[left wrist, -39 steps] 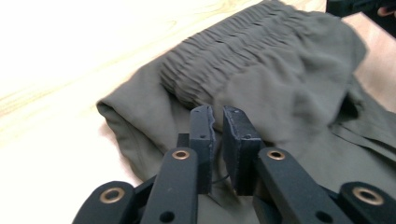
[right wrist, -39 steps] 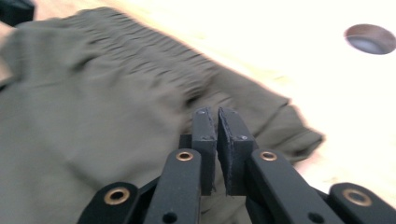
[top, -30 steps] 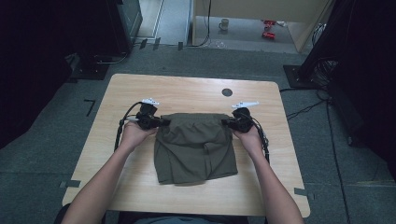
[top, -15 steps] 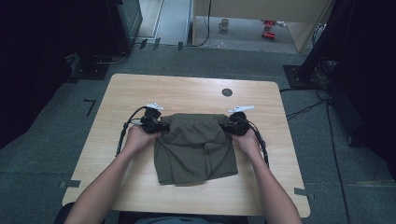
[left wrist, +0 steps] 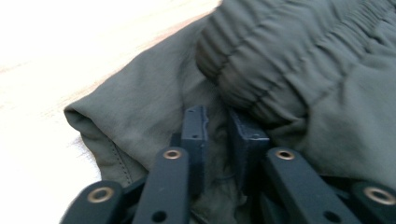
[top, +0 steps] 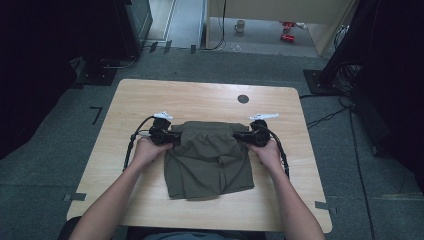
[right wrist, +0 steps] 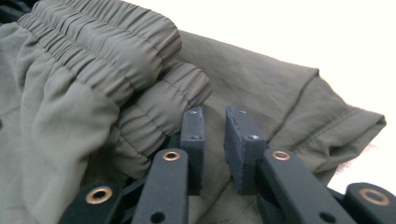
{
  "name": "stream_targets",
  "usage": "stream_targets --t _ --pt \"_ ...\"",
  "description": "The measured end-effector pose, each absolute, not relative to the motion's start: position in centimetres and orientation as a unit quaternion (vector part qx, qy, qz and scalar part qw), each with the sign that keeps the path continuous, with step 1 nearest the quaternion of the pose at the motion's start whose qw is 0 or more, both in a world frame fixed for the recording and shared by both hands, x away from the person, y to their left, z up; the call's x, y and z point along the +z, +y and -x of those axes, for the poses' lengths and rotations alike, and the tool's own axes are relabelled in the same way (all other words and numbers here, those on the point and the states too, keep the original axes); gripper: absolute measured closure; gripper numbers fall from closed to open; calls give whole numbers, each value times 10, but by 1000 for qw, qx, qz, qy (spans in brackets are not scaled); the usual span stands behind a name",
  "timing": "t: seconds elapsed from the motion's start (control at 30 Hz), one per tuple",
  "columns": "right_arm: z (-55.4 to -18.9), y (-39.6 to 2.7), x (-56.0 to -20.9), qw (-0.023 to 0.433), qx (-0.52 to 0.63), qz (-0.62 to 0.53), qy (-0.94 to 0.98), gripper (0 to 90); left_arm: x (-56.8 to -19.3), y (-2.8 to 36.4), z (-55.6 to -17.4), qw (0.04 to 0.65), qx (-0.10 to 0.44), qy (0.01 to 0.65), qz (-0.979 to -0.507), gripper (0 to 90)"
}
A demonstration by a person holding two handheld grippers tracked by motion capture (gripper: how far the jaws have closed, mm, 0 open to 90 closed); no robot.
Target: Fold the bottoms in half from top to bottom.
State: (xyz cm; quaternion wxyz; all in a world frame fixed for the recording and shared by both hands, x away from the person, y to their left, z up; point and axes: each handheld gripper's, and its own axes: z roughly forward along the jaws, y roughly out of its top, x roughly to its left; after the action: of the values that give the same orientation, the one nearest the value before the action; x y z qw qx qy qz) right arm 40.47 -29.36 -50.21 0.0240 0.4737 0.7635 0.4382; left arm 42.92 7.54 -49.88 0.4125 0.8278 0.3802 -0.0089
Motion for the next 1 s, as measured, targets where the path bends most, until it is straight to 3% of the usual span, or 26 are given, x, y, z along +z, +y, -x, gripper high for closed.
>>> stream_targets --t 0.2,0.63,1.0 --pt "-392 -290 -490 47 447 -446 774 743 -486 77 -420 424 -6 369 -827 713" --pt "-362 -285 -484 48 436 -424 792 739 -477 77 -387 428 -5 325 -843 726" --pt "-359 -289 -484 61 435 -433 787 776 -476 76 -366 428 -8 301 -852 729"
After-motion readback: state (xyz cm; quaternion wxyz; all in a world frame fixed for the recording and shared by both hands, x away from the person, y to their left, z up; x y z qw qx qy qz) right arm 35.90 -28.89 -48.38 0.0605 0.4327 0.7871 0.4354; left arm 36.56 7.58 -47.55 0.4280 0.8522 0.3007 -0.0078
